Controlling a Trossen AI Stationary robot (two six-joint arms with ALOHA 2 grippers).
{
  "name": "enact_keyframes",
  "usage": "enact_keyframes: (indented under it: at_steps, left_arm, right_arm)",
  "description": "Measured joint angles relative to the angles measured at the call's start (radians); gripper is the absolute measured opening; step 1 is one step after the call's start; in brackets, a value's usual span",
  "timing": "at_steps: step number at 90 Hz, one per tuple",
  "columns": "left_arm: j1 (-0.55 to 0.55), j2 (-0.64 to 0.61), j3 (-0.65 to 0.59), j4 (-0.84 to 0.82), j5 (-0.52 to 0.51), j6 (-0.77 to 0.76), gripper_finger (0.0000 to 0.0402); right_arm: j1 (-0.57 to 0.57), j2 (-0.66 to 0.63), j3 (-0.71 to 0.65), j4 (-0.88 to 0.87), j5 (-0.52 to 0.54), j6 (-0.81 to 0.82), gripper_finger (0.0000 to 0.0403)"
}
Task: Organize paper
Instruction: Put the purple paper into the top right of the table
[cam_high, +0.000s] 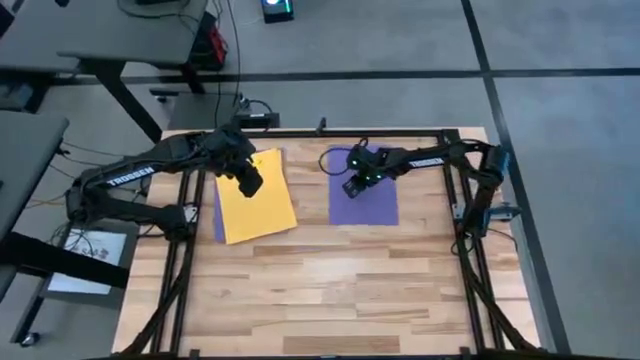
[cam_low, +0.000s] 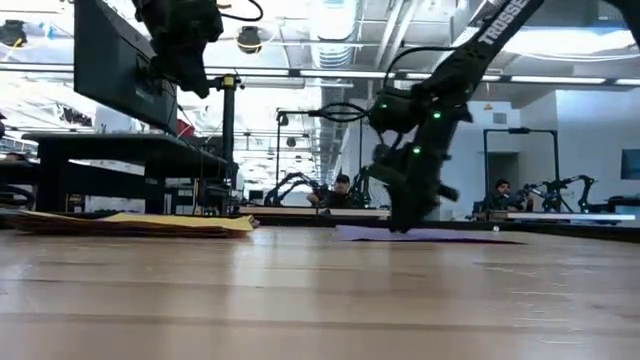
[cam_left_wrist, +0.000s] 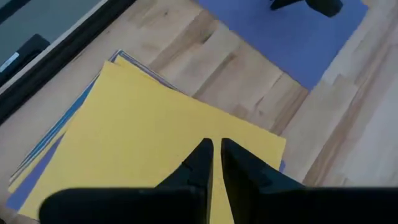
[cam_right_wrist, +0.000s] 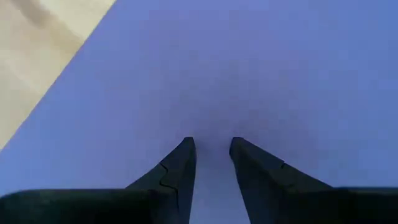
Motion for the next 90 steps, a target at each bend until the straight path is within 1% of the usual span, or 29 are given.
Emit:
enact_keyframes:
  at_steps: [12, 28, 40, 54, 69, 83, 90]
  left_arm:
    - [0.0, 0.0, 0.0, 0.001, -0.002, 0.033, 0.0017]
    - [0.0, 0.0, 0.0, 0.002, -0.002, 0.061, 0.0017]
    - [0.0, 0.0, 0.0, -0.002, -0.002, 0.084, 0.0017]
    - [0.0, 0.0, 0.0, -0.03, -0.002, 0.088, 0.0017]
    - [0.0, 0.0, 0.0, -0.058, -0.002, 0.087, 0.0017]
    - [0.0, 0.0, 0.0, -0.054, -0.002, 0.086, 0.0017]
    - [0.0, 0.0, 0.0, -0.056, -0.002, 0.088, 0.0017]
  right_arm:
    - [0.0, -0.057, -0.065, -0.028, 0.026, -0.032, 0.0101]
    - [-0.045, -0.122, -0.146, -0.05, 0.035, -0.079, 0.0101]
    - [-0.075, -0.166, -0.195, -0.052, 0.038, -0.168, 0.0101]
    - [-0.102, -0.194, -0.202, -0.115, 0.041, -0.243, 0.0101]
    - [-0.127, -0.199, -0.203, -0.181, 0.069, -0.195, 0.0101]
    - [-0.126, -0.199, -0.189, -0.195, 0.071, -0.223, 0.0102]
    - [-0.119, -0.22, -0.169, -0.214, 0.069, -0.241, 0.0102]
